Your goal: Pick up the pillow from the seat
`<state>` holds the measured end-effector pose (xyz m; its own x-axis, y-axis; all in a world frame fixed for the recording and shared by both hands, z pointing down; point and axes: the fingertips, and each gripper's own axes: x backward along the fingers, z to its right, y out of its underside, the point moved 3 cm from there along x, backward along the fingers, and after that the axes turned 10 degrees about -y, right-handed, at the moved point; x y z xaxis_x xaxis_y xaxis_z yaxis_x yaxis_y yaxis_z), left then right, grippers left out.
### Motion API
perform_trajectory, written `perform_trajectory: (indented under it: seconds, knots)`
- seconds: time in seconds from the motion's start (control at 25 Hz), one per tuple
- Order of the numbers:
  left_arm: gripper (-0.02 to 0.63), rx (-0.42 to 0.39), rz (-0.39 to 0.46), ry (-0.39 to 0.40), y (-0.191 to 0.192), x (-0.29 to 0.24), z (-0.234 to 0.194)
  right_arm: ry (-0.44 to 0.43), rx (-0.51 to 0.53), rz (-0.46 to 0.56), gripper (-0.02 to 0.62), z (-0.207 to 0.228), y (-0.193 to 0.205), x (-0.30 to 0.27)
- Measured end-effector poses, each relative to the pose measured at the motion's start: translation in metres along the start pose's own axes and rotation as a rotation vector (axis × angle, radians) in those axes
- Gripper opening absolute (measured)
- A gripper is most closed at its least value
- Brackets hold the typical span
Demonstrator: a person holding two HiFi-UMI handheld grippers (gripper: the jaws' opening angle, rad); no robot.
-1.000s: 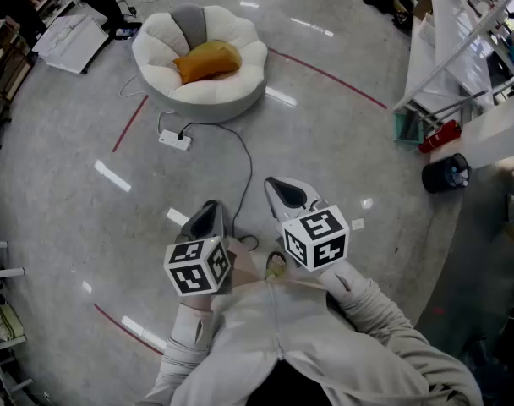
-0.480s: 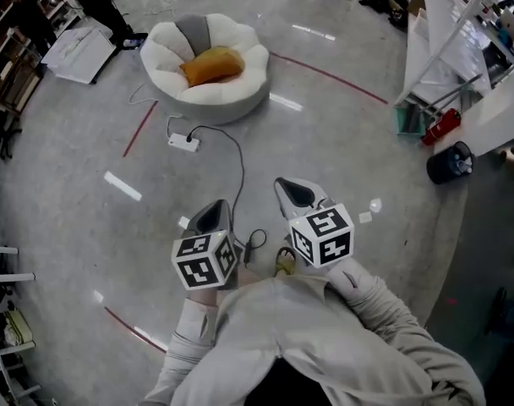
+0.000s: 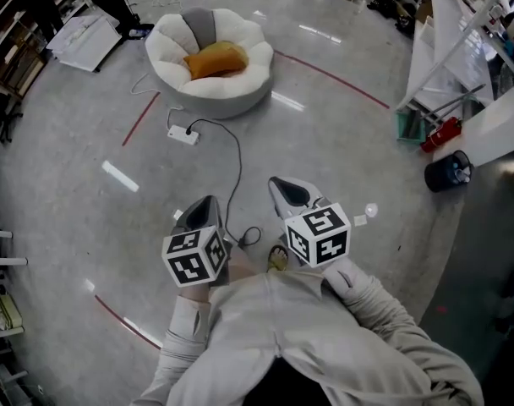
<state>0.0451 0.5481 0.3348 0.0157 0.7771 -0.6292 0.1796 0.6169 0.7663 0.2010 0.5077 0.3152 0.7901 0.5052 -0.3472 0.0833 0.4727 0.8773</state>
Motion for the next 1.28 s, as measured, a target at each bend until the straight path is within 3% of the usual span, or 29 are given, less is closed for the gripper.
perform_trajectory:
  seconds: [0.48, 1.28]
  knots:
    - [0.002, 0.020, -0.019, 0.006, -0.023, -0.033, -0.038, -0.031, -0.007, -0.066, 0.000, -0.001, -0.014, -0.068]
    - [0.002, -0.095, -0.068, 0.141, -0.158, -0.168, -0.152, 0.033, -0.058, -0.017, 0.000, 0.013, -0.113, -0.262]
